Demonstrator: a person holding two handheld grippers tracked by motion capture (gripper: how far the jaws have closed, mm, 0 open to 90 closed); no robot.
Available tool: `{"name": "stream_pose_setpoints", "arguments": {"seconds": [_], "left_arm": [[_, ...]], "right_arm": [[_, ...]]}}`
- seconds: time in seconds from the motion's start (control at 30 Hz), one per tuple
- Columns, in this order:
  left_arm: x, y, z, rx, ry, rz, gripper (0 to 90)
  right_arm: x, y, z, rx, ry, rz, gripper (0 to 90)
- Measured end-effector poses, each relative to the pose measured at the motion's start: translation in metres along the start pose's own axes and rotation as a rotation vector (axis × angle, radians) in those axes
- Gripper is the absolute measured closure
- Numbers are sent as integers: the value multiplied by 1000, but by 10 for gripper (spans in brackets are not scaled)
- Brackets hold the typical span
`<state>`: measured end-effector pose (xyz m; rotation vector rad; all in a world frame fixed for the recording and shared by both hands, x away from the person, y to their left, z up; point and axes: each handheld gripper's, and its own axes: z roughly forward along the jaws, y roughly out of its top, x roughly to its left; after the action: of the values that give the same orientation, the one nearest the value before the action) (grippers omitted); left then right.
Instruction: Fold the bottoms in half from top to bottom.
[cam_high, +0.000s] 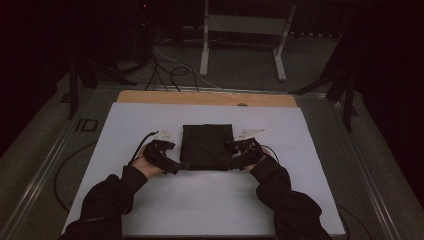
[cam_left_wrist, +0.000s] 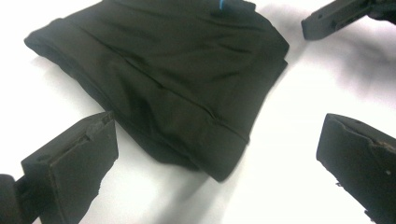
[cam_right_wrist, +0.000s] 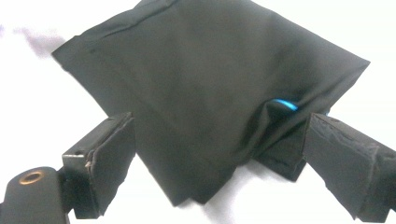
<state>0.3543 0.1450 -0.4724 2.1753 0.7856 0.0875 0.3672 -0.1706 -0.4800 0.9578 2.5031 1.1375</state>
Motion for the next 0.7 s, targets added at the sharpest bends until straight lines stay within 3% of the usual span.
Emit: {"name": "stream_pose_setpoints", "arguments": {"seconds": [0.27, 0.7], "left_arm": [[-6, -18, -5, 8, -7, -14, 0], [-21, -40, -20, 2, 21, 6, 0]], "right_arm": [[8, -11, -13, -10, 9, -12, 101], [19, -33, -34, -11, 3, -41, 102]]}}
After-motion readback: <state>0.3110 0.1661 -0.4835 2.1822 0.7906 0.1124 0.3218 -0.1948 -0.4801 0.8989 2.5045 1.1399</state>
